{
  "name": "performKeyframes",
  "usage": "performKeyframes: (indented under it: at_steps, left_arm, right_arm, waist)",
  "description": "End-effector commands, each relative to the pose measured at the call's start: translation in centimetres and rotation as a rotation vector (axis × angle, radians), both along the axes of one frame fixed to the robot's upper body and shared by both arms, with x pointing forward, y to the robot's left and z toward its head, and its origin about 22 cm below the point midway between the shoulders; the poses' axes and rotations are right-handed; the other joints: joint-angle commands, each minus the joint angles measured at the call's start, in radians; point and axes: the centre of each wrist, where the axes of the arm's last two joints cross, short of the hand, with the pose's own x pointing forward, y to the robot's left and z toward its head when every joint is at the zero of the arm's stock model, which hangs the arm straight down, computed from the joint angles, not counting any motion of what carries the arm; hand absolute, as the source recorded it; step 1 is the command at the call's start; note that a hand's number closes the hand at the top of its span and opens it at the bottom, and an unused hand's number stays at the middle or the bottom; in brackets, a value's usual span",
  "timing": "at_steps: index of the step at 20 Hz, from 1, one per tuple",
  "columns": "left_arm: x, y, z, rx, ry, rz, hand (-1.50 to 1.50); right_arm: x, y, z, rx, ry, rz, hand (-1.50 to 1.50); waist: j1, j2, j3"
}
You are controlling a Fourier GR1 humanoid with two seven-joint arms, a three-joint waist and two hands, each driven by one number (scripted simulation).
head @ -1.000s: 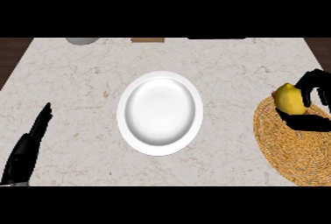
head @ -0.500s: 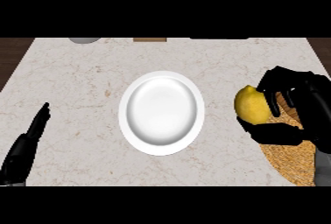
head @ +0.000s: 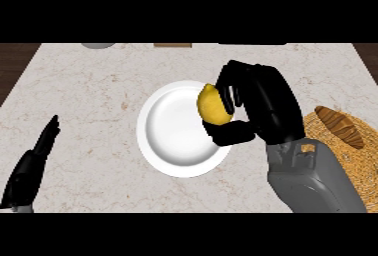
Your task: Pick the lemon from the placemat and place it in the plate
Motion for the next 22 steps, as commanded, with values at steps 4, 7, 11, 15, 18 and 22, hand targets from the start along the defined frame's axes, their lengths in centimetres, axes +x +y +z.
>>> performKeyframes:
  at_steps: [4,7,11,15,18,22]
  left_arm:
    - [-0.1,-2.3,-1.5,0.005,-0.009,-0.016,0.00]
    - [-0.4,0.7,-0.4,0.009,-0.014,-0.008,0.00]
    - [0.4,-0.2,1.0,0.011,-0.007,-0.020,0.00]
    - [0.8,-0.1,0.5,0.002,-0.007,-0.037,0.00]
    - [0.5,0.8,0.7,0.011,-0.017,-0.029,0.00]
    - [-0.2,0.4,0.0,0.013,-0.024,-0.019,0.00]
  right_arm:
    - [3.5,7.0,-0.8,-0.069,0.148,0.032,1.50]
    - [4.4,8.5,-3.2,-0.078,0.163,0.032,1.50]
    - [6.2,7.9,-7.9,-0.073,0.251,0.036,1.50]
    - [6.0,8.3,-9.6,0.080,0.340,-0.089,1.50]
    - [6.5,8.6,-11.2,0.058,0.355,-0.116,-1.50]
    - [6.6,9.2,-12.0,0.128,0.318,-0.086,-1.50]
  waist:
    - [0.009,0.003,0.000]
    - [0.009,0.003,0.000]
    - [0.018,0.006,0.001]
    - [0.029,0.007,0.001]
    - [0.016,0.004,0.001]
    - [0.013,0.003,0.001]
